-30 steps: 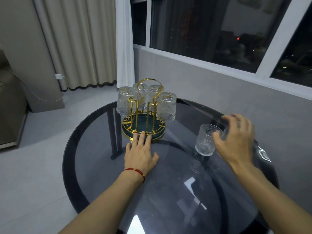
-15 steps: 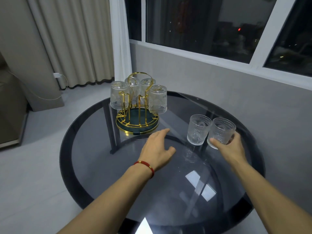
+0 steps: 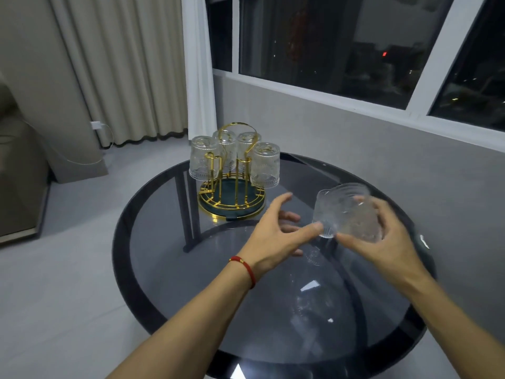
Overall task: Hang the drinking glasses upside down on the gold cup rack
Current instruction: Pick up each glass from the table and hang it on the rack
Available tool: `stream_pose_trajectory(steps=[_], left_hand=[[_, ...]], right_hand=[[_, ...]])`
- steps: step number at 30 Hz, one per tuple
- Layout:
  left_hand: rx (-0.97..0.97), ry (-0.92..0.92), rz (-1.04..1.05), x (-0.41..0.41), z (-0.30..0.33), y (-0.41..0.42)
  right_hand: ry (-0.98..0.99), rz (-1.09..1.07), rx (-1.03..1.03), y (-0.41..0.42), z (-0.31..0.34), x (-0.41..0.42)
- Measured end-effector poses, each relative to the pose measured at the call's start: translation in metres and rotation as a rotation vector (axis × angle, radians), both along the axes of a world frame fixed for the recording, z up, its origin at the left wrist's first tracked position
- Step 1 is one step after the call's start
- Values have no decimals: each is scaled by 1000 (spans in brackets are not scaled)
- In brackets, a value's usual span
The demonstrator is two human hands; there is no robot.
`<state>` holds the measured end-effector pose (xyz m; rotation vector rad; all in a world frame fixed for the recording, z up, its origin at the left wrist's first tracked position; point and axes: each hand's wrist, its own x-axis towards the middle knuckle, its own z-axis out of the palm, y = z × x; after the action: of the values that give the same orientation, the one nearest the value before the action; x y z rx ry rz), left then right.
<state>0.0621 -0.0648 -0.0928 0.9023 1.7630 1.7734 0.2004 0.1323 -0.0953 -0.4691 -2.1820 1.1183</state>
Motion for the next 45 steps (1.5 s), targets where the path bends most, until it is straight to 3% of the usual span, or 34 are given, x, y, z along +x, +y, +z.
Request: stream_pose_trajectory(steps=[2, 5, 8, 12, 16, 17, 19, 21, 23, 26, 30, 45], left_hand=[[61, -64, -17, -3, 2, -2], [84, -92, 150, -13, 2, -10], [198, -294, 277, -28, 1, -20], [237, -338, 326, -45, -2, -31], [353, -490, 433, -61, -4, -40], [301, -440, 508, -64, -7, -41], [15, -19, 649, -67, -21, -45], [-315, 420, 570, -71, -45, -44], [-565, 610, 408, -77, -64, -41], [-756, 697, 305, -83, -79, -36], [-867, 755, 286, -83, -87, -33], [-797, 765, 359, -86, -95, -31]], right_hand=[[-61, 109, 31, -27, -4, -17], [-98, 162, 25, -56, -8, -37], [-94, 235, -177, -68, -5, -52], [-13, 269, -446, -83, -5, -69], [68, 193, -369, -97, 25, -98], [75, 175, -310, -99, 38, -107], [65, 162, -153, -105, 65, -126], [50, 162, 13, -111, 89, -148], [34, 140, 135, -121, 107, -171], [1, 145, 278, -136, 120, -204], [-44, 166, 414, -147, 122, -227], [-230, 103, 500, -151, 78, -274]])
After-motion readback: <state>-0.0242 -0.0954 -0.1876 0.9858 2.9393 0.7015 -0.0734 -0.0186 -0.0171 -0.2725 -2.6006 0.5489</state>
